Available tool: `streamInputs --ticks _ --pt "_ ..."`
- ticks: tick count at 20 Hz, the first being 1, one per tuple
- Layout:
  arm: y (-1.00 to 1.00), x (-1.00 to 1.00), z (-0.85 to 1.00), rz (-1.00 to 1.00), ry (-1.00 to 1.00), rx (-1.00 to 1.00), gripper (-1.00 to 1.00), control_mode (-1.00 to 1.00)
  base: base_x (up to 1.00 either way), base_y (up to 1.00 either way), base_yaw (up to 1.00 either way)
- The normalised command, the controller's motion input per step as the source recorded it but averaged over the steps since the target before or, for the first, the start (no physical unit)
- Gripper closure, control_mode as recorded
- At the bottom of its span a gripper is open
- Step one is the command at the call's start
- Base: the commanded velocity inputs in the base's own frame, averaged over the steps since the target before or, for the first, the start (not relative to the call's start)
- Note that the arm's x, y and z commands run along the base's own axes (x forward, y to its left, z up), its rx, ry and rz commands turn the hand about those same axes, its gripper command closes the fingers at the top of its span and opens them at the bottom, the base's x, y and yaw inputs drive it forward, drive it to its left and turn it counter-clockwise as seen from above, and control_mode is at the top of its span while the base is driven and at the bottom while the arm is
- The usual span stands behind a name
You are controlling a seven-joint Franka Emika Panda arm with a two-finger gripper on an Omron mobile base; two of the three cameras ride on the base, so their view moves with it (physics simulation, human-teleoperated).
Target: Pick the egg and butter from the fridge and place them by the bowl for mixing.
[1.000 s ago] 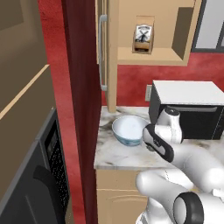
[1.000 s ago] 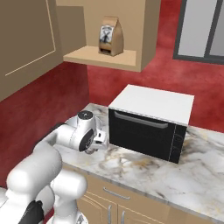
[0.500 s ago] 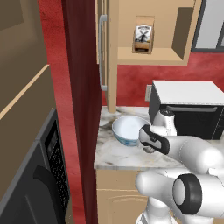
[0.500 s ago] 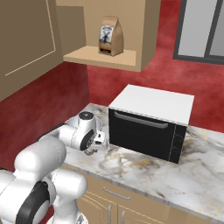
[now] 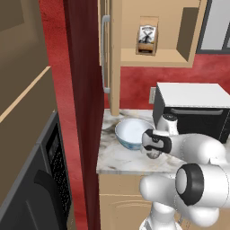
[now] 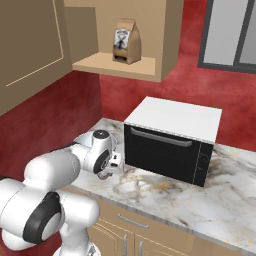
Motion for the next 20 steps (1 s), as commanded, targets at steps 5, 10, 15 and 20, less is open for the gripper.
streamInputs --ticks 5,10,15,20 --pt "-0.01 0.00 -0.20 0.01 -0.01 0.00 1.00 -1.00 0.00 0.00 0.00" --pt "-0.01 0.00 -0.14 0.01 -0.06 0.00 1.00 -1.00 0.00 0.00 0.00" --pt "-0.01 0.00 -0.15 0.00 -0.09 0.00 -1.00 -1.00 0.00 0.00 0.00" --pt "-0.04 0.00 -0.16 0.00 -0.06 0.00 -1.00 -1.00 0.00 0.00 0.00"
